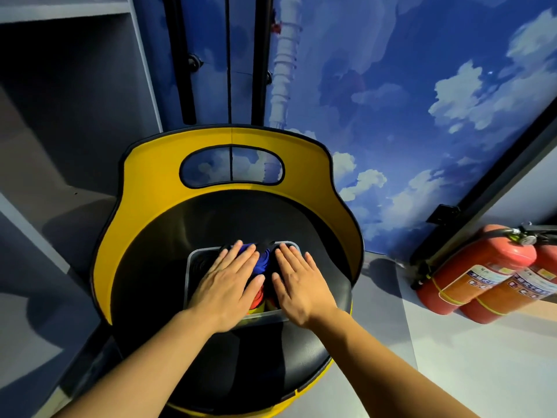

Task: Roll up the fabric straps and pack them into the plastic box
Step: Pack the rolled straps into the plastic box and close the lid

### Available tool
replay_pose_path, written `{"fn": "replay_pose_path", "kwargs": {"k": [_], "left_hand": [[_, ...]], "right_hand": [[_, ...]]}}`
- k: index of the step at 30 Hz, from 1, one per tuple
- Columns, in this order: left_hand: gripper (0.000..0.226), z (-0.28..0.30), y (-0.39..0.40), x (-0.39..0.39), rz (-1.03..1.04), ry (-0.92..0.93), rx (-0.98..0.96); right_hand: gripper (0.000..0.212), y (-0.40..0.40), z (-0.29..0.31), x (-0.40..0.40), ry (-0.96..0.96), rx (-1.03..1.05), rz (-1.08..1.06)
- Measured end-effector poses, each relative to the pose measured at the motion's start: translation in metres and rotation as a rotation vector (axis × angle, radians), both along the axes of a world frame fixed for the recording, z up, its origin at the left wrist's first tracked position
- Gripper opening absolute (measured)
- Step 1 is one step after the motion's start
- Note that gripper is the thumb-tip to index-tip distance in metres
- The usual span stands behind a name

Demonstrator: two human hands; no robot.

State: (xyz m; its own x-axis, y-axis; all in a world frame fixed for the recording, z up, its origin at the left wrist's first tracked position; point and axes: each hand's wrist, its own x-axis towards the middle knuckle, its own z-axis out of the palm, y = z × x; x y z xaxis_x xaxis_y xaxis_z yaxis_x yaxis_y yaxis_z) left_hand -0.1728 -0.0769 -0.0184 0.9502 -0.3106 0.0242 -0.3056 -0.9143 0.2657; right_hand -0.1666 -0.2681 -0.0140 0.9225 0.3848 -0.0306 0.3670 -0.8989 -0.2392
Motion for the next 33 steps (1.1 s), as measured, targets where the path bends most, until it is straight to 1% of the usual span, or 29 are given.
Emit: {"fn": "replay_pose_path", "kwargs": {"k": [2,4,5,7,9,13,19,25,33], "left_hand": [[0.077,-0.002,0.005,-0.002,0.138,-0.089,0.079],[0.079,-0.003,0.011,-0.005,0.234,-0.079,0.124],[0.082,-0.006,0.014,-0.006,0.241,-0.051,0.124],[0.085,-0.012,0.017,-0.008,0.218,-0.007,0.095],[0.084,-0.014,0.017,-0.007,0.189,-0.002,0.075],[0.082,-0.018,0.018,-0.006,0.169,-0.008,0.096],[0.08,-0.021,0.017,-0.002,0.161,0.017,0.084],[0.082,-0.024,0.016,0.0,0.159,0.033,0.104],[0.08,-0.022,0.018,-0.002,0.168,0.048,0.106]], "right_hand": [[0.067,0.013,0.002,-0.001,-0.042,0.032,0.006],[0.065,0.025,0.001,0.0,-0.044,0.03,0.012],[0.063,0.029,0.0,0.002,-0.022,0.029,0.015],[0.057,0.035,-0.002,0.007,0.031,0.038,0.028],[0.055,0.038,-0.003,0.01,0.049,0.024,0.033],[0.059,0.045,-0.007,0.012,0.063,-0.049,0.022],[0.059,0.051,-0.007,0.016,0.064,-0.093,0.002],[0.06,0.053,-0.011,0.018,0.046,-0.106,-0.006],[0.059,0.05,-0.008,0.013,0.052,-0.066,-0.014]]}}
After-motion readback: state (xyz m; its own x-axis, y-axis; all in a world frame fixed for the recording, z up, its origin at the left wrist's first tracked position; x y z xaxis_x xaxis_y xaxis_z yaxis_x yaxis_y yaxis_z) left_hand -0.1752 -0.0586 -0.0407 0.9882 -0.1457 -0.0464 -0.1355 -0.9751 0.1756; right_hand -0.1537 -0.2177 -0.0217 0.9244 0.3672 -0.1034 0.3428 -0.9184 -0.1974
